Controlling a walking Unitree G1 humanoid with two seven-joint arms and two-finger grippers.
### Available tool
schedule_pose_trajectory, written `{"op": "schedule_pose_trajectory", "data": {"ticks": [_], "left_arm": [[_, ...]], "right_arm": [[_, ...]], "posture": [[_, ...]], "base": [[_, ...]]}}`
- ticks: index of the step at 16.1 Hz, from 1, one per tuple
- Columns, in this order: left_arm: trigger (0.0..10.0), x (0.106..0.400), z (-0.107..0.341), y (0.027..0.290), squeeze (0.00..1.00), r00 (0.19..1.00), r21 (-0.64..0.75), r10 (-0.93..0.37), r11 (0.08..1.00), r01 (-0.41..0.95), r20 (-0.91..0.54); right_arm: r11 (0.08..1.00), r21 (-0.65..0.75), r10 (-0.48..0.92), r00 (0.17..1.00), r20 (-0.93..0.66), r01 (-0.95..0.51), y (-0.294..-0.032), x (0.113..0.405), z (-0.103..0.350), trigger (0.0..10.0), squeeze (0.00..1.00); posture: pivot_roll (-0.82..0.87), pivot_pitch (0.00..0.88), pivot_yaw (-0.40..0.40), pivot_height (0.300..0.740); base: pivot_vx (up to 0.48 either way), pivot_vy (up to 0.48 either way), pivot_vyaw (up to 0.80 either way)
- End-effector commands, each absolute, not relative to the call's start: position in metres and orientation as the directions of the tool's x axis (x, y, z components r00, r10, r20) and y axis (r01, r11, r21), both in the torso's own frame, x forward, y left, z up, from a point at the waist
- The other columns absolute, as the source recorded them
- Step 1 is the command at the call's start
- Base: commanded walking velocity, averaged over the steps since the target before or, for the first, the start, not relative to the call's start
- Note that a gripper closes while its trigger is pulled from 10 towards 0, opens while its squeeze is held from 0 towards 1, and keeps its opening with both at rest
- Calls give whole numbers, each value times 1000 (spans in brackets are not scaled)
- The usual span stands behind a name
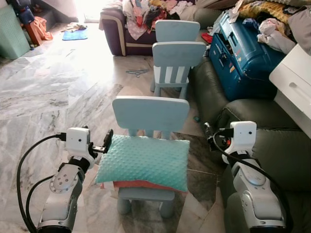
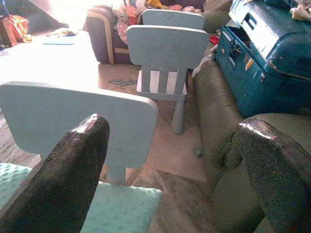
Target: Move the pillow to the sofa
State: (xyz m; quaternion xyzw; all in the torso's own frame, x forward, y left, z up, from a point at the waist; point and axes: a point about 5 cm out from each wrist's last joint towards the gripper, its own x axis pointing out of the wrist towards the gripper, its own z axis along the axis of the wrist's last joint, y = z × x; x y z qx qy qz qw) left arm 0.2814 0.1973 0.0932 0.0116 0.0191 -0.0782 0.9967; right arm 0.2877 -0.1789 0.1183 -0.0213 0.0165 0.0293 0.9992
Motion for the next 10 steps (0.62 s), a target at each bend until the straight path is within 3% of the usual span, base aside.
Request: {"op": "schedule_pose_trajectory", "data": {"ticks": [1,10], "left_arm": [[10000,281,95,197,0,987,22,-157,987,157,-33],[10000,280,93,196,0,986,16,-160,987,161,-42]], "right_arm": [[996,-47,69,997,-19,-70,-176,286,121,10000,0],[995,-50,82,996,-18,-83,-174,286,122,10000,0]], "posture": [[-79,74,-17,740],[-81,76,-18,740]], "base": [[255,0,0],[263,0,0]]}}
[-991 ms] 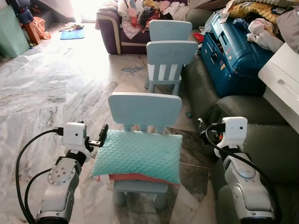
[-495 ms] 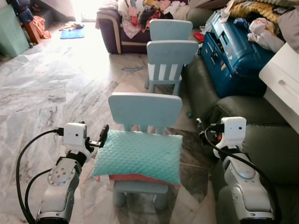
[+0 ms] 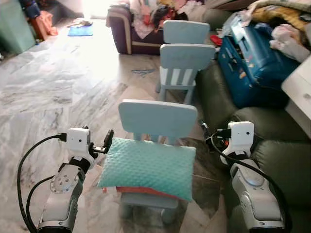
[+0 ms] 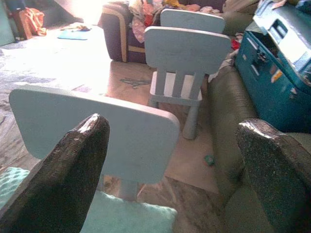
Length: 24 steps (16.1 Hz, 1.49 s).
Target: Move the pillow to the sofa
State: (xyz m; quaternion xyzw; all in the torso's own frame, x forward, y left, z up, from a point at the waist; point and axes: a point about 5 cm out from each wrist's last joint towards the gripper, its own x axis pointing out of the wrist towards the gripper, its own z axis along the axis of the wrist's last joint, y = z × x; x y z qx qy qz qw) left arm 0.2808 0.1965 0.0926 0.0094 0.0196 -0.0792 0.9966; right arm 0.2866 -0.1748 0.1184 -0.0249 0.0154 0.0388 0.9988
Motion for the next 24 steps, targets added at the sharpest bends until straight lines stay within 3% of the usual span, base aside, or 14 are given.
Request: {"op": "schedule_pose_trajectory", "data": {"ticks": [1,14,24], "left_arm": [[10000,280,93,196,0,986,17,-161,987,162,-44],[10000,279,92,195,0,984,15,-171,985,172,-47],[10000,276,86,196,0,987,8,-140,990,141,-77]], "right_arm": [[995,-51,82,996,-18,-83,-174,286,122,10000,0],[995,-49,81,997,-18,-82,-173,285,121,10000,0],[995,-44,88,996,-22,-88,-173,285,120,10000,0]], "posture": [[-81,76,-18,740],[-79,79,-13,740],[-77,79,-16,740]], "base": [[270,0,0],[300,0,0],[0,0,0]]}}
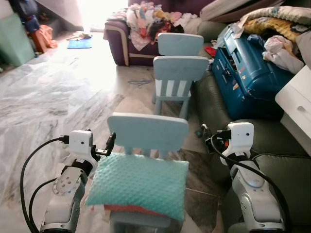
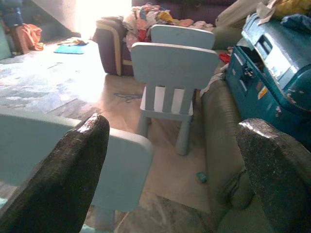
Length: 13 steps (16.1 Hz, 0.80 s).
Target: Move the pillow to the sofa
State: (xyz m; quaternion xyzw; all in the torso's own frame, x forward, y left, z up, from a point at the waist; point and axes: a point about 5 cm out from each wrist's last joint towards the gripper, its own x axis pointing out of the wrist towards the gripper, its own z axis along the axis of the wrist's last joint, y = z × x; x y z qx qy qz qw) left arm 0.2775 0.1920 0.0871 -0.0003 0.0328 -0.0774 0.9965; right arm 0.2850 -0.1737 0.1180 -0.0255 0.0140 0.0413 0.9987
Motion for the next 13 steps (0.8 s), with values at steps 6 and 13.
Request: {"op": "schedule_pose_trajectory", "data": {"ticks": [6,13], "left_arm": [[10000,275,83,202,0,991,40,-103,993,107,-87],[10000,274,82,201,0,991,42,-92,994,97,-93]], "right_arm": [[994,-25,104,994,-35,-105,-169,284,119,10000,0],[993,9,114,993,-22,-114,-167,283,121,10000,0]], "posture": [[-73,76,-24,740],[-73,84,-22,740]], "base": [[0,0,0],[0,0,0]]}}
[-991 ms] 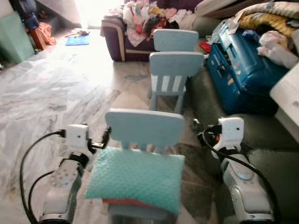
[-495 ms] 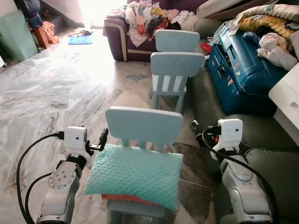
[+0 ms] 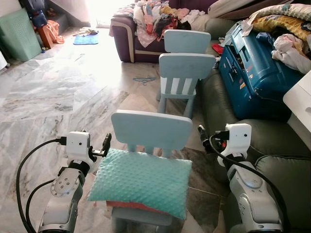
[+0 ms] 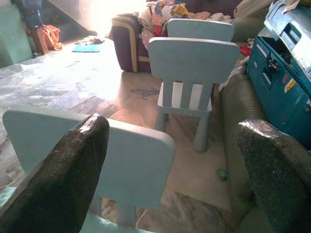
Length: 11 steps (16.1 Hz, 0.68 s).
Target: Move the pillow to the sofa
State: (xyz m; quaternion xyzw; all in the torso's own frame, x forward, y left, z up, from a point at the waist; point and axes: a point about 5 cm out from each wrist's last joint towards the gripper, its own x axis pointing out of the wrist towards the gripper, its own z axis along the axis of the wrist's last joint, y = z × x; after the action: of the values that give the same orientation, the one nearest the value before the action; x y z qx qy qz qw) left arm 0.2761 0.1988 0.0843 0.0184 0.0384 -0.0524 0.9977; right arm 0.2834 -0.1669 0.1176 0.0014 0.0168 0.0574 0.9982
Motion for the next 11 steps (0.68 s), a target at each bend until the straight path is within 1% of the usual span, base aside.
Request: {"op": "schedule_pose_trajectory", "data": {"ticks": [1,4,9,11], "left_arm": [[10000,273,82,202,0,991,44,-92,994,96,-95],[10000,268,79,203,0,989,48,-101,993,107,-106],[10000,245,71,208,0,982,64,-117,990,128,-149],[10000,242,70,207,0,979,65,-126,988,137,-159]], "right_arm": [[993,15,115,993,-23,-115,-167,282,121,10000,0],[993,20,121,992,-46,-120,-165,277,116,10000,0],[993,29,118,987,-107,-115,-167,256,105,10000,0],[993,31,115,987,-113,-112,-166,254,104,10000,0]], "posture": [[-72,88,-20,740],[-67,105,-21,740],[-65,169,-19,740],[-67,181,-16,740]], "base": [[0,0,0],[0,0,0],[0,0,0],[0,0,0]]}}
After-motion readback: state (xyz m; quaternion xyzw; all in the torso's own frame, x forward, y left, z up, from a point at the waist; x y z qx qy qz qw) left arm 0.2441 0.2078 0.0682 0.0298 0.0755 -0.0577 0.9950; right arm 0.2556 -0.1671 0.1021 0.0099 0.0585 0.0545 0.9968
